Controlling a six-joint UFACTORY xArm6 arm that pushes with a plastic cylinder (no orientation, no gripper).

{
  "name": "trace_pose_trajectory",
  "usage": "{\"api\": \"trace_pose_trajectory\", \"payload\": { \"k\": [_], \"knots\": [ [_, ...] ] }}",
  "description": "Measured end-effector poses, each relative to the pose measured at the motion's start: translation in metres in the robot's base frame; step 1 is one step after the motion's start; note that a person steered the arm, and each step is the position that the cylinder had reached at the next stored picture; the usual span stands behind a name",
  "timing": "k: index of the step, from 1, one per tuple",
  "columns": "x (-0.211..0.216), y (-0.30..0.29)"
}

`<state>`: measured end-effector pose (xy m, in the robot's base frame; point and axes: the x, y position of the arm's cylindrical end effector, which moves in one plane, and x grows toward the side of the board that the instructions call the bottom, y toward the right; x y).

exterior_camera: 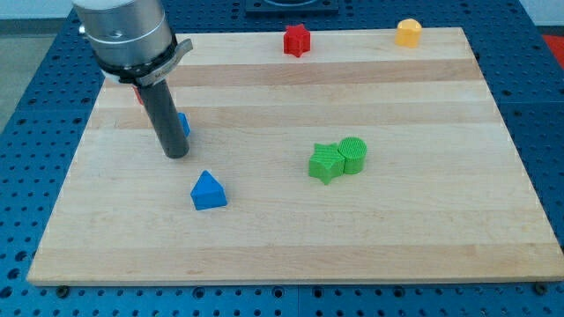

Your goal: Slide the blue cube below the red circle

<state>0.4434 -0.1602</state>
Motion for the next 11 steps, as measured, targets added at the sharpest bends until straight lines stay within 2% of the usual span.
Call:
{"api": "trace_pose_trajectory", "payload": {
  "k": [2,4,5,7,9,11],
  "knots": [
    [-0.023,0.005],
    [-0.028,0.098],
    [-0.040,0.091],
    [-0.040,0.020],
    [-0.059,0.020],
    [-0.060,-0.018]
  ]
}}
